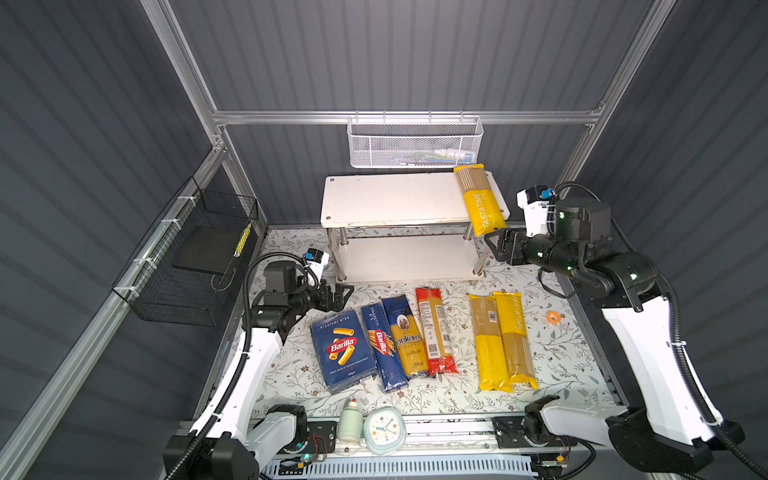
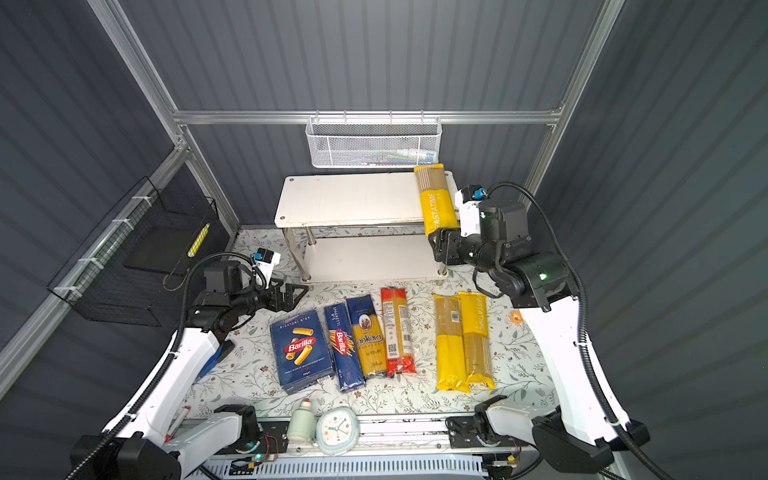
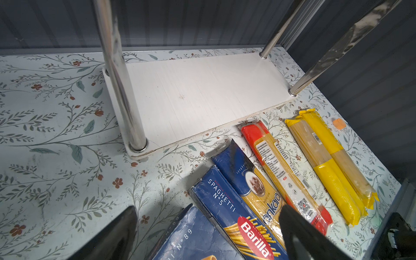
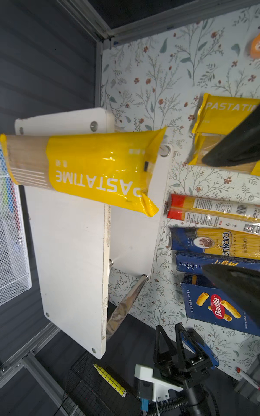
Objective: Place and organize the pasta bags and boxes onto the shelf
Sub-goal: 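Open the right gripper and release the bag lying on the top tier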
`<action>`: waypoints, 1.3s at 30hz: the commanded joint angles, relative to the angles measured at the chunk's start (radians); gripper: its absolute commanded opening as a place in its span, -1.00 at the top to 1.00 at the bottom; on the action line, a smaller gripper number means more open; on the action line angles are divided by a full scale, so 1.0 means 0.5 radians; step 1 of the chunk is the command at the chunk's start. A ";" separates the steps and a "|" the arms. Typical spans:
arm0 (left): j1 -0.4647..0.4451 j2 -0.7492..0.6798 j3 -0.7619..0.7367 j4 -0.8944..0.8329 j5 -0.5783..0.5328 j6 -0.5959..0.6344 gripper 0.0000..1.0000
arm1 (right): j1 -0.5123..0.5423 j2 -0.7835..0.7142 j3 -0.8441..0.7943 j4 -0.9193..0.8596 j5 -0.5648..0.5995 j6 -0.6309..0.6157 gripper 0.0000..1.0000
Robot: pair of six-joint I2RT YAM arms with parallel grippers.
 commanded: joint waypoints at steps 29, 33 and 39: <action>-0.008 0.013 0.033 -0.068 -0.028 0.038 -0.99 | -0.099 0.173 -0.361 0.635 -0.106 0.247 -0.43; -0.008 0.000 0.030 -0.057 -0.017 0.027 -0.99 | -0.117 0.198 -0.346 0.632 -0.081 0.254 -0.43; -0.009 0.008 0.021 -0.048 0.005 0.017 -0.99 | -0.127 0.214 -0.345 0.637 -0.064 0.242 -0.46</action>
